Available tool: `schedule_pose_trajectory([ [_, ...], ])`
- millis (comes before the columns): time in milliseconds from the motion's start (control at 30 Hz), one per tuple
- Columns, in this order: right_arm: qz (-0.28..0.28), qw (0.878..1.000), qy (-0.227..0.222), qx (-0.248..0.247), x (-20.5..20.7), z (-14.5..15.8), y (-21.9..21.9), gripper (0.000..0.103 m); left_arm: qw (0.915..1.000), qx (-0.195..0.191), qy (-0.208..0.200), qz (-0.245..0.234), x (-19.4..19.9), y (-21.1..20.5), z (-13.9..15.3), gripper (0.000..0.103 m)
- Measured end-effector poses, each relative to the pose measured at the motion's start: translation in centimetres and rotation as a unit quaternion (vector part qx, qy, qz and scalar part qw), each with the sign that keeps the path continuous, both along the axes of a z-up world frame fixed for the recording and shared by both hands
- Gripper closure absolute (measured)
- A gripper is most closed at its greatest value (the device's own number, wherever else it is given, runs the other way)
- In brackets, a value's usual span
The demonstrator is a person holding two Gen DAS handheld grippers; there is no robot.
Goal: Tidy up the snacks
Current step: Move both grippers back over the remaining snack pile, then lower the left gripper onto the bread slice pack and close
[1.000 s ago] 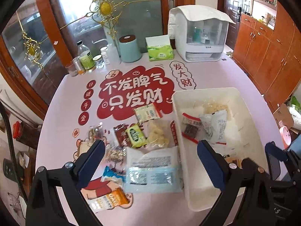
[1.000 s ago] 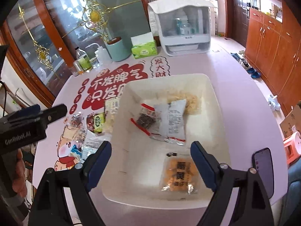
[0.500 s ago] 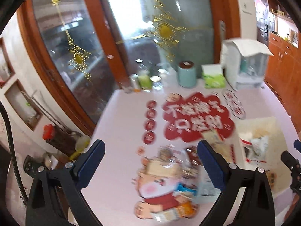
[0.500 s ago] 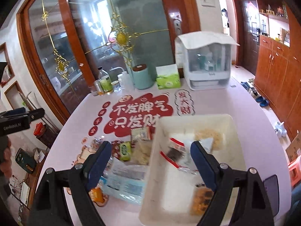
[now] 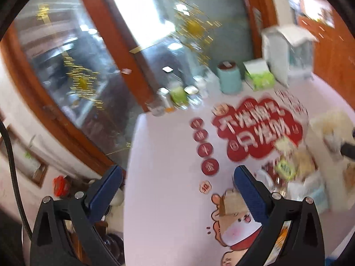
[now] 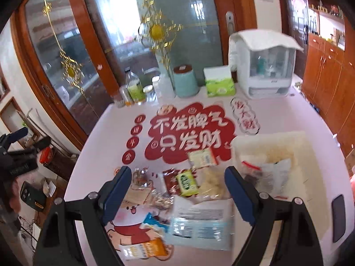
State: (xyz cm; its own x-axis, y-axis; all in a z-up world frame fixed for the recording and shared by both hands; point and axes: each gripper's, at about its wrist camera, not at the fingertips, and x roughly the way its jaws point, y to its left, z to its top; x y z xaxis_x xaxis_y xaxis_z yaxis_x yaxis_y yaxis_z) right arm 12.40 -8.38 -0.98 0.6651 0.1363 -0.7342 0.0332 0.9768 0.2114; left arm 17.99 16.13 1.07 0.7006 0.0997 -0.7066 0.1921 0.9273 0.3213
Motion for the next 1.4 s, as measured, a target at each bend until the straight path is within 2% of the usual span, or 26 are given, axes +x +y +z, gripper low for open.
schedule_pose_trajectory([
  [167, 0.005, 0.998, 0.057, -0.006, 2.6, -3.3, 3.7, 0.025, 0.9939, 0.005, 0.078, -0.078, 2.3, 0.1, -7.8, 0.003],
  [233, 0.010, 0.997, 0.082, -0.004, 3.7, -4.7, 4.6, 0.027, 0.9843, -0.011, 0.126, -0.123, 3.3, -0.1, -11.7, 0.003],
  [300, 0.020, 0.995, 0.098, -0.015, 4.6, -6.0, 5.1, 0.028, 0.9753, -0.009, 0.154, -0.158, 3.7, -0.7, -14.8, 0.003],
  [400, 0.070, 0.988, 0.132, -0.044, 5.9, -9.0, 6.1, 0.032, 0.9626, 0.013, 0.180, -0.202, 4.1, -1.9, -18.8, 0.003],
  [500, 0.140, 0.973, 0.159, -0.093, 6.6, -12.2, 7.2, 0.038, 0.9536, 0.030, 0.187, -0.234, 4.6, -3.0, -21.3, 0.003],
  [633, 0.221, 0.946, 0.183, -0.149, 6.8, -15.0, 8.2, 0.039, 0.9429, 0.035, 0.200, -0.264, 4.8, -3.7, -22.4, 0.003],
  [800, 0.285, 0.919, 0.198, -0.185, 7.1, -17.4, 9.5, 0.039, 0.9211, 0.051, 0.230, -0.310, 5.3, -5.1, -23.9, 0.003],
  [867, 0.308, 0.909, 0.205, -0.190, 7.3, -18.2, 10.2, 0.039, 0.9162, 0.065, 0.235, -0.318, 5.6, -5.6, -24.6, 0.003],
  [967, 0.337, 0.893, 0.205, -0.216, 7.5, -19.5, 11.5, 0.040, 0.9082, 0.063, 0.254, -0.327, 6.5, -6.4, -25.5, 0.003],
  [1033, 0.345, 0.894, 0.198, -0.205, 7.8, -19.6, 11.6, 0.046, 0.9049, 0.050, 0.267, -0.328, 7.2, -6.8, -25.8, 0.002],
  [1100, 0.347, 0.895, 0.202, -0.194, 8.2, -19.7, 11.4, 0.046, 0.9018, 0.033, 0.282, -0.325, 7.9, -7.1, -26.0, 0.002],
  [1267, 0.366, 0.886, 0.214, -0.189, 8.0, -19.8, 10.8, 0.046, 0.8966, 0.008, 0.303, -0.322, 8.9, -7.4, -26.3, 0.003],
  [1333, 0.373, 0.883, 0.214, -0.189, 7.9, -19.7, 10.8, 0.045, 0.8956, 0.007, 0.303, -0.326, 9.1, -7.5, -26.1, 0.008],
  [1400, 0.379, 0.880, 0.212, -0.193, 7.8, -19.7, 11.0, 0.045, 0.8945, 0.009, 0.301, -0.330, 8.9, -7.7, -25.8, 0.019],
])
